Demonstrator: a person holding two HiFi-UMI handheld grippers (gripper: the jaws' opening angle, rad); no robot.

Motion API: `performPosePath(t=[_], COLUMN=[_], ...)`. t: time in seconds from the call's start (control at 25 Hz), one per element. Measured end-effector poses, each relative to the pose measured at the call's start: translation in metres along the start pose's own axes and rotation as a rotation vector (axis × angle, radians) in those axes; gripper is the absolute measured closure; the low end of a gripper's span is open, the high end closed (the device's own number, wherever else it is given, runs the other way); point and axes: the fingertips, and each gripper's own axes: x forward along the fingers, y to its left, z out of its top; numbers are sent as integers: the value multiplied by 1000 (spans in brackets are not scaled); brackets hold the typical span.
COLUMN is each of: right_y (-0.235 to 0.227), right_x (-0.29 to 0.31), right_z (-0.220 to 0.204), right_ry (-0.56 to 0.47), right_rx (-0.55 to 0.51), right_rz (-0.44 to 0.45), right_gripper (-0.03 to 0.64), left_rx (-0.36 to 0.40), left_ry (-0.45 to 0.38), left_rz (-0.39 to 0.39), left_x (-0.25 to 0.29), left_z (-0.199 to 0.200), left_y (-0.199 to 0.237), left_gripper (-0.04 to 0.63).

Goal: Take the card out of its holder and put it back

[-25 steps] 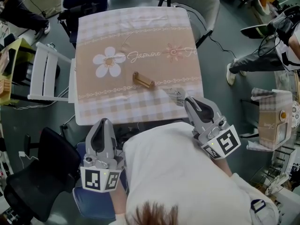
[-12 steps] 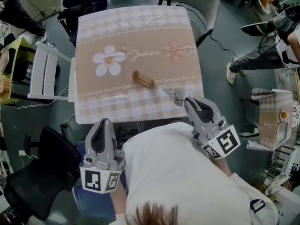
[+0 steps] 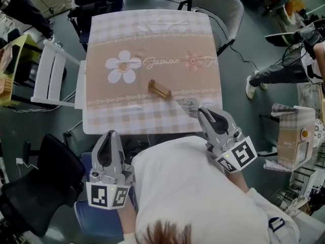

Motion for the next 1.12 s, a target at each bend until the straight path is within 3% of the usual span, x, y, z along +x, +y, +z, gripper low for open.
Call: performPosePath(t=[0.64, 1.12], right_y=[-21, -35], right_x=[77, 127], right_z=[18, -51], right_ry=[-33, 93], right_rx=[-62, -52], right_rz=[63, 145], right_gripper=[598, 598], left_rx=[-41, -68], left_ry=[-46, -27], left_rz=[93, 152], left_x=[-3, -6], left_z=[12, 6], left_y=[35, 46], left_gripper=[592, 592])
